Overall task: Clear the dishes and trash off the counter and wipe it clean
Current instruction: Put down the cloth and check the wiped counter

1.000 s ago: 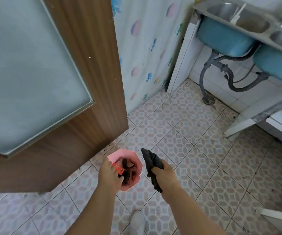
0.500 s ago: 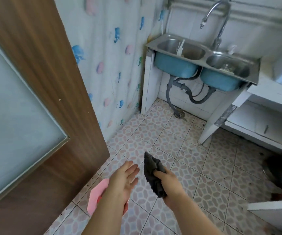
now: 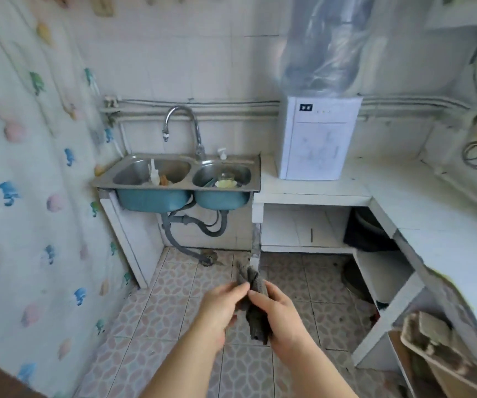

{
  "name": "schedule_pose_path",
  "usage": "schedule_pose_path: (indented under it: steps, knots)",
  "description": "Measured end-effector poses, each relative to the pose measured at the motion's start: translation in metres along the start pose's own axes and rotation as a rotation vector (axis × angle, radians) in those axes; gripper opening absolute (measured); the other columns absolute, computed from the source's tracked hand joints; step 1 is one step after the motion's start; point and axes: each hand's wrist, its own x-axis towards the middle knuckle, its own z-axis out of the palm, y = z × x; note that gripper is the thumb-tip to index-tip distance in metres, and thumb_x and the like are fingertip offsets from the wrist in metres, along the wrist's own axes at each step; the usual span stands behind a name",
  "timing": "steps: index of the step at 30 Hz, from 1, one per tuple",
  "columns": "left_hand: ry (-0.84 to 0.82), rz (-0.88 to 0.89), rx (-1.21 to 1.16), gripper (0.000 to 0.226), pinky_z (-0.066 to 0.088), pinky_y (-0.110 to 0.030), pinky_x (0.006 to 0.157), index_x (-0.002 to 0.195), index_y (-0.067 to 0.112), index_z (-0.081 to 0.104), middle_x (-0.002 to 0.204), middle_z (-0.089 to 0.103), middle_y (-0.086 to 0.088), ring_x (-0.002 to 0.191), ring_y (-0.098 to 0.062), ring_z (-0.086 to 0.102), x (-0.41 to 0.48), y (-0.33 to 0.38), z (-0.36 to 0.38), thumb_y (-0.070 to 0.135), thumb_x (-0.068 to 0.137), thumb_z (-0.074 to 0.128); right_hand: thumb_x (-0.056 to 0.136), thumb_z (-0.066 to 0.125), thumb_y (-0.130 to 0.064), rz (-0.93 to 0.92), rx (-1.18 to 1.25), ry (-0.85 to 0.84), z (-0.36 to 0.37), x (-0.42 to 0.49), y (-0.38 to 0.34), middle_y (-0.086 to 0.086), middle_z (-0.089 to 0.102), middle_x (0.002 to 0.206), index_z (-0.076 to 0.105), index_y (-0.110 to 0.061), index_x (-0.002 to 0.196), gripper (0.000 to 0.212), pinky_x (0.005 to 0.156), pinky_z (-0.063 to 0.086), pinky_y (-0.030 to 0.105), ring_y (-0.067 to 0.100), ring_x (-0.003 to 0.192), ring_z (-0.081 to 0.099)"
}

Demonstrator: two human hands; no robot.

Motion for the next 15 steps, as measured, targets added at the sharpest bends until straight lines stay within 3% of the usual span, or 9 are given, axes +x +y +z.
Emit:
schedule_pose_path:
  steps: [3,7,11,13,15]
  knots:
    - [0.057,0.058,-0.116,0.012,0.049,-0.034,0.076,0.096,0.011,0.066,0.091,0.07,-0.01,0.08,-0.023,0.063,0.031,0.038,0.058,0.016,0.093,0.055,0.092,0.056,-0.011,-0.059,0.098,0.015,-0.047,0.021,-0.048,0.013,0.07,0.111,0.062,-0.008,0.118,0.026,0.087,0.053,0.038,0.027,0.105,0.066]
    - [0.0,0.06,-0.381,0.013,0.046,-0.034,0.073,0.086,0.008,0.06,0.083,0.064,-0.009,0.077,-0.022,0.059,0.059,0.077,0.109,0.014,0.09,0.05,0.095,0.05,-0.036,0.009,0.228,0.095,-0.104,0.036,-0.086,0.01,0.071,0.112,0.065,-0.012,0.118,0.036,0.077,0.054,0.037,0.026,0.103,0.068]
    - [-0.094,0.094,-0.455,0.019,0.046,-0.036,0.075,0.095,0.004,0.06,0.09,0.062,-0.015,0.084,-0.027,0.059,0.07,0.101,0.155,0.016,0.091,0.045,0.097,0.043,-0.038,0.096,0.316,0.073,-0.159,0.043,-0.101,0.013,0.071,0.111,0.066,-0.006,0.113,0.043,0.076,0.053,0.036,0.027,0.097,0.069]
    - [-0.091,0.091,-0.432,0.02,0.047,-0.036,0.076,0.089,0.006,0.062,0.088,0.065,-0.015,0.084,-0.028,0.06,0.074,0.107,0.173,0.018,0.09,0.046,0.091,0.053,-0.043,0.122,0.293,0.091,-0.176,0.047,-0.098,0.014,0.068,0.117,0.062,-0.005,0.119,0.049,0.079,0.054,0.035,0.028,0.103,0.066]
    - [-0.099,0.086,-0.39,0.022,0.048,-0.036,0.075,0.089,0.007,0.064,0.087,0.066,-0.014,0.084,-0.029,0.061,0.077,0.115,0.191,0.02,0.089,0.048,0.071,0.075,-0.045,0.112,0.269,0.172,-0.193,0.051,-0.096,0.011,0.061,0.129,0.054,-0.011,0.13,0.071,0.094,0.049,0.038,0.028,0.119,0.057]
